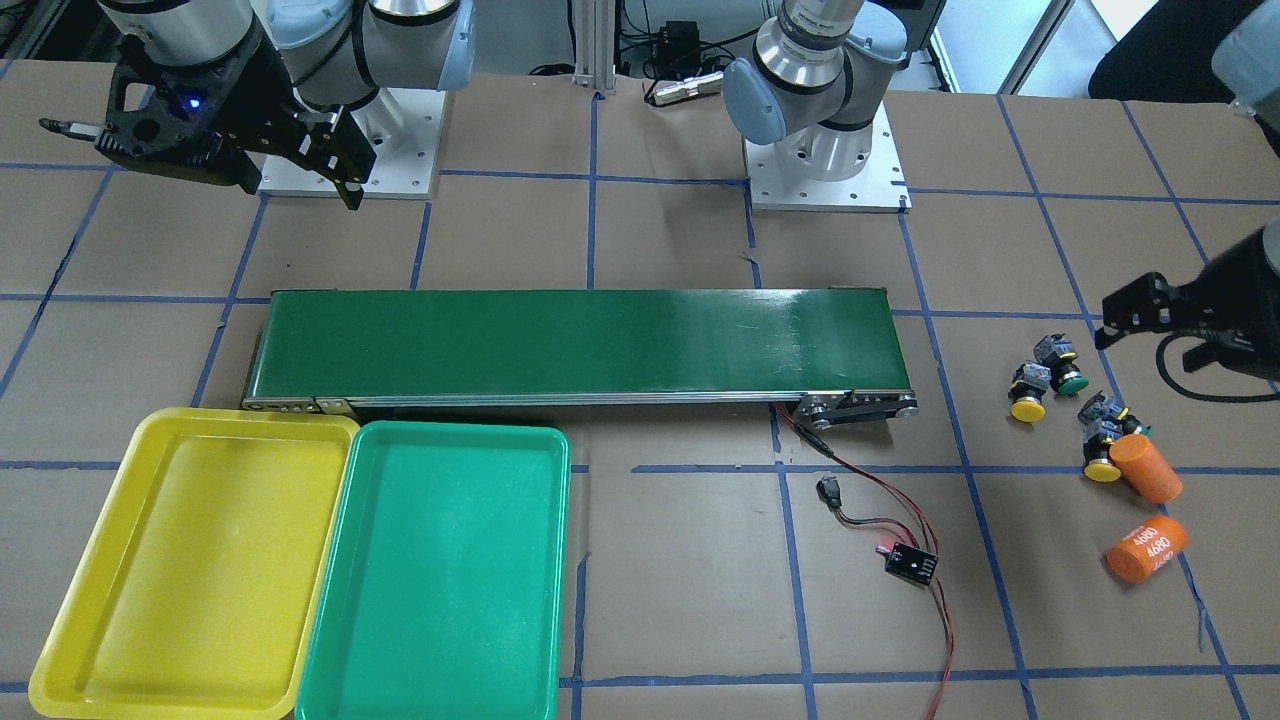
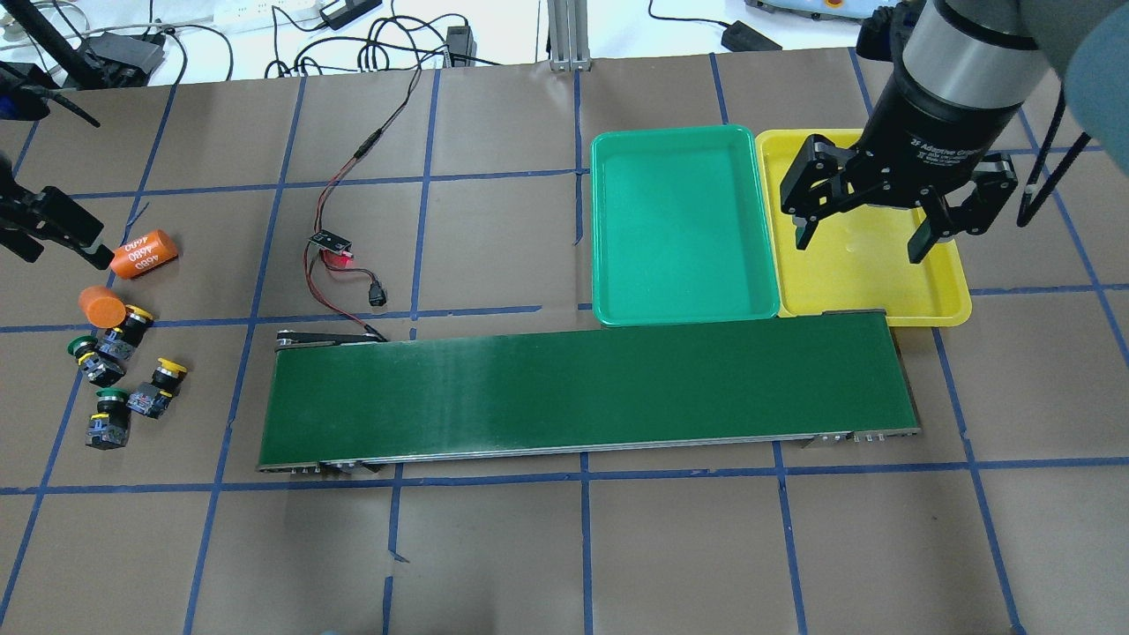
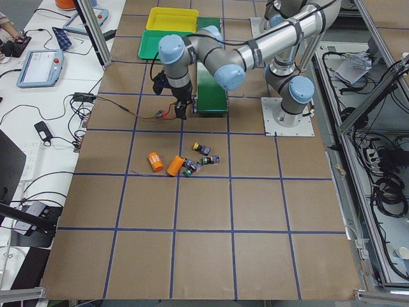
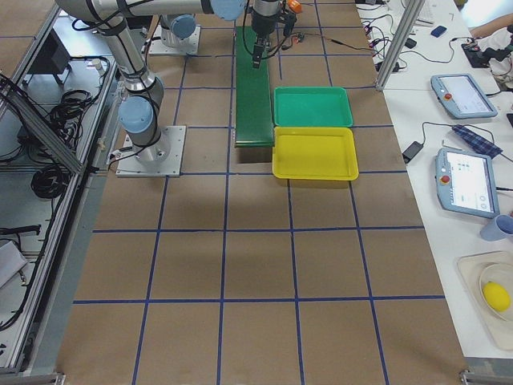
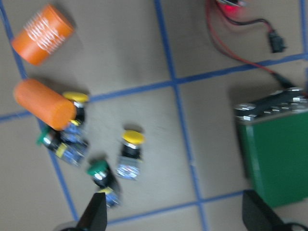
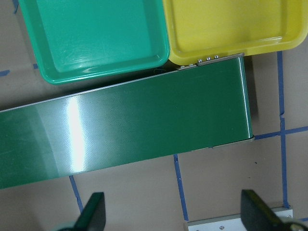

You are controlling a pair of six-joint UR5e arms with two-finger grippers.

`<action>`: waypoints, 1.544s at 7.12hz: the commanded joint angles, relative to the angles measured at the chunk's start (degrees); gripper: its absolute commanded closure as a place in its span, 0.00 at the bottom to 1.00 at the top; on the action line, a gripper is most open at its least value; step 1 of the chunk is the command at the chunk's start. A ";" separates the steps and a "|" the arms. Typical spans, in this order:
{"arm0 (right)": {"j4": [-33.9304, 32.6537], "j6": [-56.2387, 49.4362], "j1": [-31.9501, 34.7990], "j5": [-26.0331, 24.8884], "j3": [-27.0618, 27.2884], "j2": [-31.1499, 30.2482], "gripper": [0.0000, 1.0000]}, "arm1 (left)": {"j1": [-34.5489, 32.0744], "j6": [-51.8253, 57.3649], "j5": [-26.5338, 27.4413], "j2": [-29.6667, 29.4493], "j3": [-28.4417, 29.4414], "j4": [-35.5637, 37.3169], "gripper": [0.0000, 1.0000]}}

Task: Sort buttons by color to trays

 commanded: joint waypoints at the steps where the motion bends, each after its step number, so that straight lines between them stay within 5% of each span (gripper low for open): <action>1: 0.21 0.01 0.00 0.50 0.04 -0.09 0.00 | 3.91 14.30 0.62 -9.93 2.29 11.82 0.00; 3: -0.04 0.01 0.00 0.06 0.04 -0.01 0.00 | 5.94 25.30 0.53 -13.99 3.63 11.78 0.00; 7: 0.22 0.01 0.00 -0.11 0.39 -0.10 0.00 | 3.86 22.96 -6.03 -17.60 8.78 8.26 0.00; 11: 0.04 0.01 0.00 -0.11 0.39 -0.01 0.00 | -0.03 28.39 -5.27 -24.89 11.53 18.43 0.00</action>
